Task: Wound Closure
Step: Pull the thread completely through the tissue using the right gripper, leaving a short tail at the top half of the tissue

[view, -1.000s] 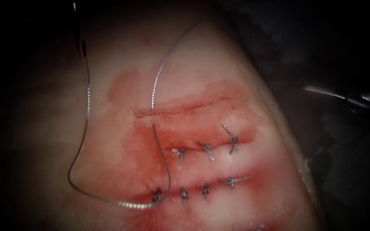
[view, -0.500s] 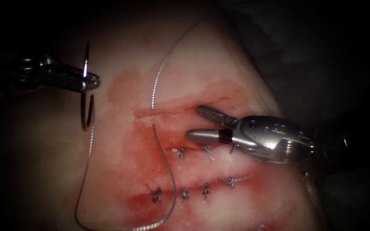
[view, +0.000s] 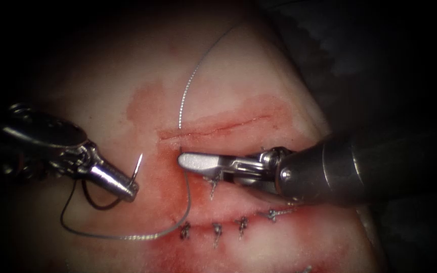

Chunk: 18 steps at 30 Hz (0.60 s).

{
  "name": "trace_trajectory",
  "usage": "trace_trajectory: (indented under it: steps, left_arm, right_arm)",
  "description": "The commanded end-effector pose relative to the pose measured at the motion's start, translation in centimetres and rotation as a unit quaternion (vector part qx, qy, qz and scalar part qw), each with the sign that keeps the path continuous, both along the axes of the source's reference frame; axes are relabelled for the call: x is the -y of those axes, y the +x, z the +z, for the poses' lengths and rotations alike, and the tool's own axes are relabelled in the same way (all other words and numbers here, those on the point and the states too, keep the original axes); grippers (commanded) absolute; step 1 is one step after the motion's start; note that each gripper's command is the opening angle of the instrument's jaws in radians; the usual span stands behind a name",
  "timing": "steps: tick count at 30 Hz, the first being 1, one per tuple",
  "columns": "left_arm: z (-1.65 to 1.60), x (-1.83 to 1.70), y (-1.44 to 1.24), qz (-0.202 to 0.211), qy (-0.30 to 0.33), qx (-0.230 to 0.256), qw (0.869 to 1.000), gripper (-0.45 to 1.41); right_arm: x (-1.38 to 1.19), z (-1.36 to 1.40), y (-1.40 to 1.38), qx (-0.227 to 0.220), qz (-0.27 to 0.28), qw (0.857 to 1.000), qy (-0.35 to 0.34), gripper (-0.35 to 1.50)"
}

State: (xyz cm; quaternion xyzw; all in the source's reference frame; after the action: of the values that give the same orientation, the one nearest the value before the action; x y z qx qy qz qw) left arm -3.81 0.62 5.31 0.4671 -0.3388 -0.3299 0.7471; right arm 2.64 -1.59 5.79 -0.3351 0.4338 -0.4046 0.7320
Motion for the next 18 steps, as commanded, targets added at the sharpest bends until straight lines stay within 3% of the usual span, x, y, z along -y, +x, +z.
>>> trace_trajectory:
  steps: [1,9,18]
  left_arm:
    - [0.06,-0.05,-0.07,0.001,-0.002,0.004,1.000,-0.45]
    - [0.12,0.00,-0.13,0.009,-0.005,0.008,1.000,-0.45]
    - [0.12,0.01,-0.13,0.014,-0.005,0.011,1.000,-0.45]
  right_arm:
    - [-0.02,0.07,0.05,-0.002,0.004,1.000,0.005,0.83]
    - [-0.18,0.32,0.02,0.024,-0.008,0.999,0.024,0.78]
    - [-0.15,0.55,0.00,0.030,-0.039,0.997,0.061,0.78]
